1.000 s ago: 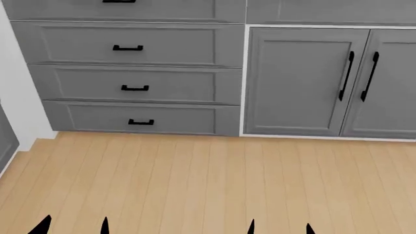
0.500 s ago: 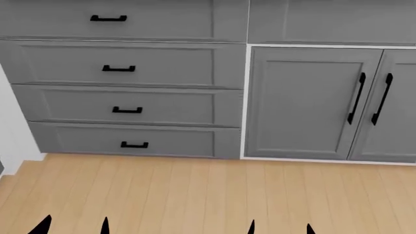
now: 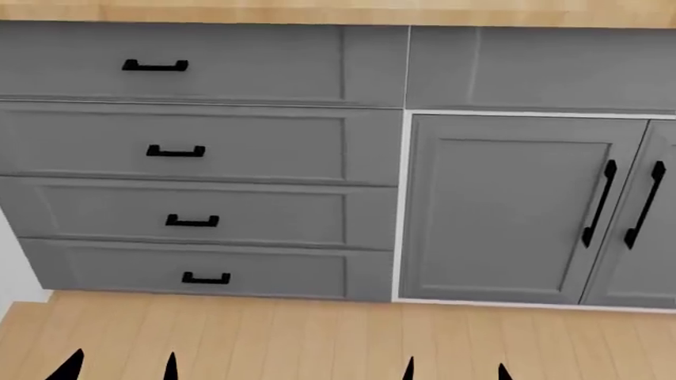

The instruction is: Navigate to the shelves.

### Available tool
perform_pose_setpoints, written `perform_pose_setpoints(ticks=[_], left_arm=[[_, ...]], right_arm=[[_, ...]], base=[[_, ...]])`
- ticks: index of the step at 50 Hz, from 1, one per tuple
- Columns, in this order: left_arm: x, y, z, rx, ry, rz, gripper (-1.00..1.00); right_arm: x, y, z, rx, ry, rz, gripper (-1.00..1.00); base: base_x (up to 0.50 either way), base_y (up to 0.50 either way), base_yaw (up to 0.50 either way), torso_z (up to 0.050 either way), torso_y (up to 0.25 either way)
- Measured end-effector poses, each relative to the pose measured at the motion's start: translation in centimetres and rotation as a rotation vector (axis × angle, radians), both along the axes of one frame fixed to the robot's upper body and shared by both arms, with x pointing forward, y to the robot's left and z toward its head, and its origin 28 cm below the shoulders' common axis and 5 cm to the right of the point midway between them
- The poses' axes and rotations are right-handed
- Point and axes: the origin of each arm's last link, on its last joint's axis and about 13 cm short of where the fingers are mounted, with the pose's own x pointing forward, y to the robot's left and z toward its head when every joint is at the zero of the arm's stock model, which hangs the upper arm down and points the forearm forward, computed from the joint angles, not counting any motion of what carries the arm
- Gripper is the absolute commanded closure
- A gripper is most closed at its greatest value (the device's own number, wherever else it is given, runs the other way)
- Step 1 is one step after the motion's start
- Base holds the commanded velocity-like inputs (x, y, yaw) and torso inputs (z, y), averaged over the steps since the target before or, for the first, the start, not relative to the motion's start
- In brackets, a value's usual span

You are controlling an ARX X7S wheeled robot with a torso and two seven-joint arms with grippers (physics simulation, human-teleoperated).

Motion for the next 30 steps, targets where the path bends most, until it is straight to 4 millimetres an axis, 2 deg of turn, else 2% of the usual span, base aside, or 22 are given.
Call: perform_pose_setpoints(ticks=[30], left_arm=[[0.03,-0.03,0.01,-0.002,0.0,-0.001,-1.0]], right_arm=[[0.01,-0.06,0.02,0.001,-0.002,-0.002,-1.0]], base=[[0.01,-0.5,0.0,0.0,0.001]])
